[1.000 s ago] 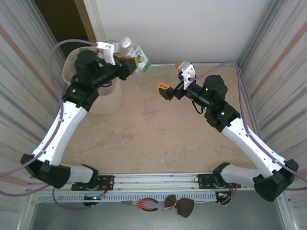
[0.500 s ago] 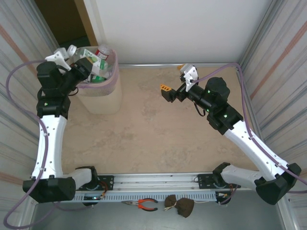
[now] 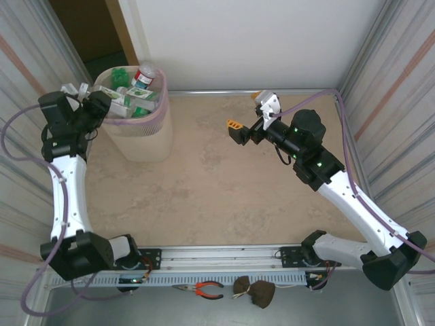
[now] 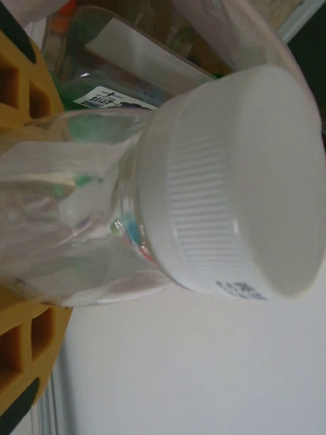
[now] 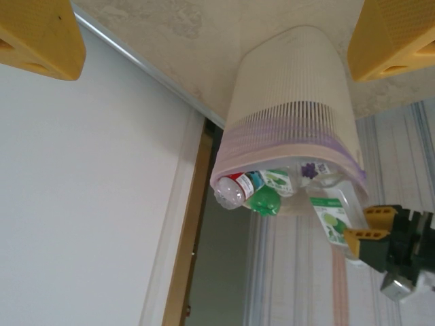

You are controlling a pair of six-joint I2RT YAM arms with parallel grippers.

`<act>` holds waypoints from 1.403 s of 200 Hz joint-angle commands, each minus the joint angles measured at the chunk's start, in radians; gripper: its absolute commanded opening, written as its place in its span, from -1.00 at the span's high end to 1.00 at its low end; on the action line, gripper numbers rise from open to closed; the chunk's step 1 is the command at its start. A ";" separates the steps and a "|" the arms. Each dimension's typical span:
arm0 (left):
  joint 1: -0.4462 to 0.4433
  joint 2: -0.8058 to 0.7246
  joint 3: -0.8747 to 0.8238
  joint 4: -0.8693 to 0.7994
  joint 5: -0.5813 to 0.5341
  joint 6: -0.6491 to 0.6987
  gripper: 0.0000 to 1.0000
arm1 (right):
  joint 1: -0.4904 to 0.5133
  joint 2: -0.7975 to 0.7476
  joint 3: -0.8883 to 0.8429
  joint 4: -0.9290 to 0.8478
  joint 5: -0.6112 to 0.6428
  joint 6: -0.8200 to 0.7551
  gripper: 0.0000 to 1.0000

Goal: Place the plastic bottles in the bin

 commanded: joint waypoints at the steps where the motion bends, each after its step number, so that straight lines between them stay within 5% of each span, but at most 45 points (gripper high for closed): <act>1: 0.005 0.049 0.013 0.041 0.096 -0.022 0.34 | -0.008 -0.020 -0.016 -0.009 0.013 0.002 -0.96; 35: 0.005 0.085 0.011 0.011 0.102 -0.018 0.31 | -0.012 -0.018 -0.016 -0.008 0.015 -0.002 -0.96; 102: 0.006 0.058 0.069 -0.122 0.037 0.003 -0.36 | -0.019 -0.005 -0.003 -0.008 0.004 -0.006 -0.96; 150: 0.006 0.029 0.144 -0.186 -0.010 0.031 -0.42 | -0.021 -0.007 -0.003 -0.006 0.004 -0.007 -0.96; 186: -0.016 0.065 0.242 -0.196 0.051 0.088 -0.22 | -0.023 -0.007 -0.003 -0.006 0.001 -0.007 -0.96; 233: -0.168 0.238 0.448 -0.288 0.076 0.195 0.27 | -0.026 -0.002 -0.002 -0.008 -0.001 -0.004 -0.96; 280: -0.168 0.326 0.470 -0.385 -0.006 0.284 0.39 | -0.027 -0.022 -0.013 -0.016 0.013 -0.004 -0.96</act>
